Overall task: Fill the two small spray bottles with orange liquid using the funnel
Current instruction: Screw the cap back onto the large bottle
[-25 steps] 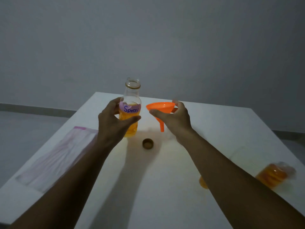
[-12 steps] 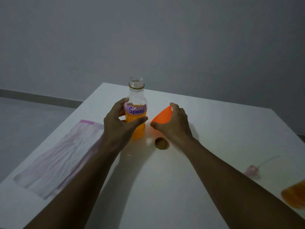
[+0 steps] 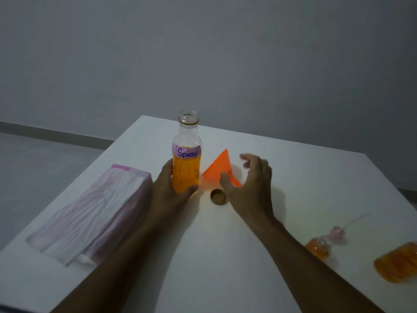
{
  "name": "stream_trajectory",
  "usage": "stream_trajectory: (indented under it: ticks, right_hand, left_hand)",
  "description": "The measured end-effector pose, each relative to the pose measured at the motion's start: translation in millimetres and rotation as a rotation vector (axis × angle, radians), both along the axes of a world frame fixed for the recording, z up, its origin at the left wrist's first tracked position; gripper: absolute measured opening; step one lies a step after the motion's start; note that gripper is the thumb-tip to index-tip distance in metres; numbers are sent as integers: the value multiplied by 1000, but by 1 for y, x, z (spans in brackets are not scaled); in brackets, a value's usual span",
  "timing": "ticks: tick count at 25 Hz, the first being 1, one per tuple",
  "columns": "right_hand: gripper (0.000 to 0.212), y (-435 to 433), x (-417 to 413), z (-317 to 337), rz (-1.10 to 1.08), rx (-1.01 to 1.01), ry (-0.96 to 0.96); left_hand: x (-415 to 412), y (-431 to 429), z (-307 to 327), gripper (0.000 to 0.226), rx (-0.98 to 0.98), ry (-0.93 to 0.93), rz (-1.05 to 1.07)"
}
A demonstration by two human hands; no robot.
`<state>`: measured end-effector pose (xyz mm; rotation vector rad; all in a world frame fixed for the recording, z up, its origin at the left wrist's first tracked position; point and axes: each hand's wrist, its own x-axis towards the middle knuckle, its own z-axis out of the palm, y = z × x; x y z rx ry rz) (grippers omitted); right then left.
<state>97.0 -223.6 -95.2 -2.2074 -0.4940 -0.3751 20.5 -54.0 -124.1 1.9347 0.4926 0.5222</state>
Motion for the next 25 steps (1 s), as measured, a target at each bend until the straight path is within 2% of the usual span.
stream_trajectory:
  ticks: [2,7,11,14,15,17,18,20,23,25]
  right_hand:
    - [46,-5,-20,-14,46,-61,-13]
    - [57,-1,-28,-30,87,-262,79]
    - [43,4,-20,-20,161,-228,160]
    - [42,1,-18,-2,204,-204,127]
    - [40,0,-16,4,218,-219,111]
    - [32,0,-13,19,246,-231,91]
    - [26,0,-12,28,247,-194,76]
    - [18,5,-8,55,237,-3,62]
    - [32,22,0,107,345,298,119]
    - [37,39,7,130,409,315,102]
  left_hand:
    - [0,1,-3,81,39,57,30]
    - [-1,1,2,79,29,80,-25]
    - [0,2,5,86,-2,120,-29]
    - [-6,-4,2,72,-37,37,61]
    - [-8,-4,2,74,-51,11,71]
    - [-7,-3,3,94,-88,43,20]
    - [-7,-3,6,95,-64,68,4]
    - [-6,-4,9,82,-12,75,26]
    - [-2,-2,7,76,-27,90,37]
    - [1,-2,6,75,-4,103,50]
